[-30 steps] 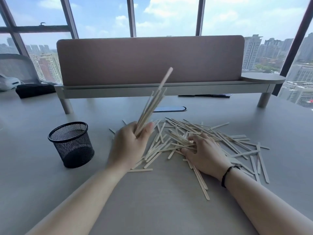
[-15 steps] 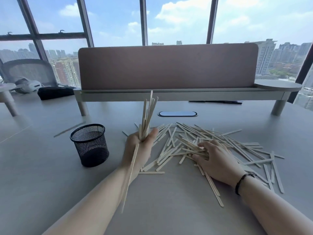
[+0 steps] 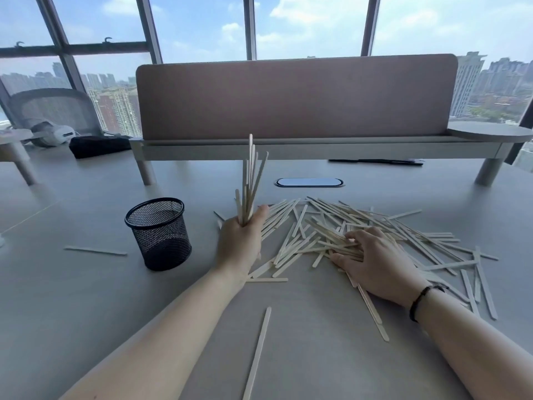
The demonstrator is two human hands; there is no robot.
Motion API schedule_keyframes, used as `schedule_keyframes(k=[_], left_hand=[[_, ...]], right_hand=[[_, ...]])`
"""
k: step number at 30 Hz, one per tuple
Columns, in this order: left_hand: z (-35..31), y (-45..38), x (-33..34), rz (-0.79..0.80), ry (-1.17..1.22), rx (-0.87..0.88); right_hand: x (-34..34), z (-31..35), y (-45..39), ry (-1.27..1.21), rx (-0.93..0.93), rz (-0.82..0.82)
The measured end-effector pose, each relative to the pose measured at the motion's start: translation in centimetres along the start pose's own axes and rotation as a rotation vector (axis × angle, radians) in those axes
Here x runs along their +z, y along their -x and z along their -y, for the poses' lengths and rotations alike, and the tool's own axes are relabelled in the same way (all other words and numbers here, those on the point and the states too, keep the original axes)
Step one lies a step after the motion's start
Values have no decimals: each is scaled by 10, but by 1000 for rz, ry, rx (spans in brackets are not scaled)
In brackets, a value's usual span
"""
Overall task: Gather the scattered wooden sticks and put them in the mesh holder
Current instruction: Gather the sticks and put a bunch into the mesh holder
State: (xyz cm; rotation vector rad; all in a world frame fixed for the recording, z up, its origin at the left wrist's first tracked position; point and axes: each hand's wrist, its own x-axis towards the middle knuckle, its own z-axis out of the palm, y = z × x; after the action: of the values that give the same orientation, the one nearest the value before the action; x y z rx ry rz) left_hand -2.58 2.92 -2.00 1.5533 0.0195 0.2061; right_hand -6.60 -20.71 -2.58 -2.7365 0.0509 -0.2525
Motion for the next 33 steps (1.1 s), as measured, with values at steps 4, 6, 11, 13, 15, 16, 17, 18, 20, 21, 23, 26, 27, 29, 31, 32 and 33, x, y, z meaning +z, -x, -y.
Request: schedule_keyframes(k=[4,6,11,13,15,16,17,18,20,21,23,26,27,29,31,32,33], left_hand=[[-6,4,2,50,100,22],[-5,5,2,55,73,87],[-2,4,0,12,6,239],[-1,4,-1,-21,3,244],[-1,3,-1,-60,-10,233],[0,3,-1,-73,-11,229],[-1,3,-1,-77,-7,228],[-1,3,-1,-73,-3,227],[-2,4,-2,-61,-3,232],[-3,4,-2,-59,-10,239],[-4,6,-1,-68,-27,257],[-6,8,0,-49,-45,261],[-6,9,0,-38,-41,254],[-10,9,0,-21,-2,227],[-15,9,-2,-8,22,214],[-17,9,-2,1,21,219],[-19,11,-3,14,17,230]], right_hand=[[0,-1,-2,-17,-2,-4],[0,-2,-3,-25,-8,-13],[-1,-1,-3,-7,-23,-41],[-1,-1,-3,17,-33,-50],[-1,-1,-4,36,-48,-67],[0,-1,-4,46,-53,-73],[0,-1,-5,59,-56,-77],[1,-1,-6,70,-56,-81],[3,-1,-8,93,-59,-90],[4,-2,-9,105,-61,-98],[5,-3,-11,127,-72,-114],[8,-2,-13,157,-97,-154],[9,-2,-13,166,-97,-175],[10,-1,-14,184,-84,-204],[10,1,-14,210,-58,-210],[10,2,-13,228,-50,-206],[10,3,-13,247,-44,-198]])
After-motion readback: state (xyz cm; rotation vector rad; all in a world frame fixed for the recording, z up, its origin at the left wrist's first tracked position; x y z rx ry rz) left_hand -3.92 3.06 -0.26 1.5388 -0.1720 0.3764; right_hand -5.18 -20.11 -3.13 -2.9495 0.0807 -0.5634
